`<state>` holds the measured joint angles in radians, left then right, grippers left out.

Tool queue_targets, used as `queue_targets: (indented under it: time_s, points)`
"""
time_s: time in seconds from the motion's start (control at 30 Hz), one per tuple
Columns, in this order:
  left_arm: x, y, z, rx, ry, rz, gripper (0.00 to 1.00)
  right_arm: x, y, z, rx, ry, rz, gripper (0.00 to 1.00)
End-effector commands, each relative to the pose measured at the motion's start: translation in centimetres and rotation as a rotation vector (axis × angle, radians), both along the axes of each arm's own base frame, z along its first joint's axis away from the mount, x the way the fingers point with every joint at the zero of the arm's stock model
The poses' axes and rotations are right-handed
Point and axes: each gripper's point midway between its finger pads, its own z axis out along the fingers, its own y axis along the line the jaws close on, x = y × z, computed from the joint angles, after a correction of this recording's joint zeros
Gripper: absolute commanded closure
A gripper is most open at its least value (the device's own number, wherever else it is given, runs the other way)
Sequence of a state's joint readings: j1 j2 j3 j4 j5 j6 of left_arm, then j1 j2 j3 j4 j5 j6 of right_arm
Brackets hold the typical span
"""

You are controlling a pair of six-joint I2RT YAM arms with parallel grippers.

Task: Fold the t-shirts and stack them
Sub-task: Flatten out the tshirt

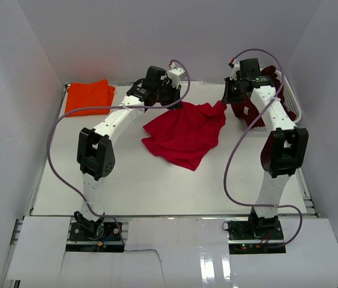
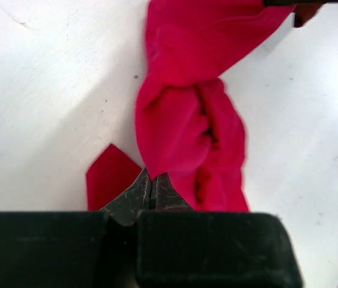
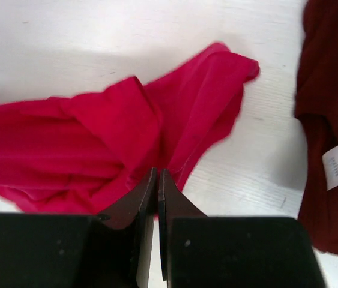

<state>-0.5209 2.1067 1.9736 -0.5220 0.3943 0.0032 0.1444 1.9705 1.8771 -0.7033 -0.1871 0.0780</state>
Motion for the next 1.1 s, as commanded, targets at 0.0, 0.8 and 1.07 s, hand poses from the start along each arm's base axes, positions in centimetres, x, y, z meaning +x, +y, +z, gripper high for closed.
queue_targets:
  time_s: [0.0, 0.8, 1.07]
  points:
    - [-3.7, 1.3, 5.8, -0.026, -0.024, 0.032, 1.0, -2.3, 3.7, 7.6, 0.068, -0.167, 0.094, 0.92]
    - [-22.3, 11.7, 16.5, -0.151, -0.089, 0.237, 1.0, -26.2, 12.9, 22.6, 0.352, -0.48, 0.473, 0.92]
    - [-24.6, 11.5, 18.3, -0.157, -0.184, 0.264, 1.0, -26.7, 10.1, 25.2, 0.323, -0.621, 0.388, 0.92]
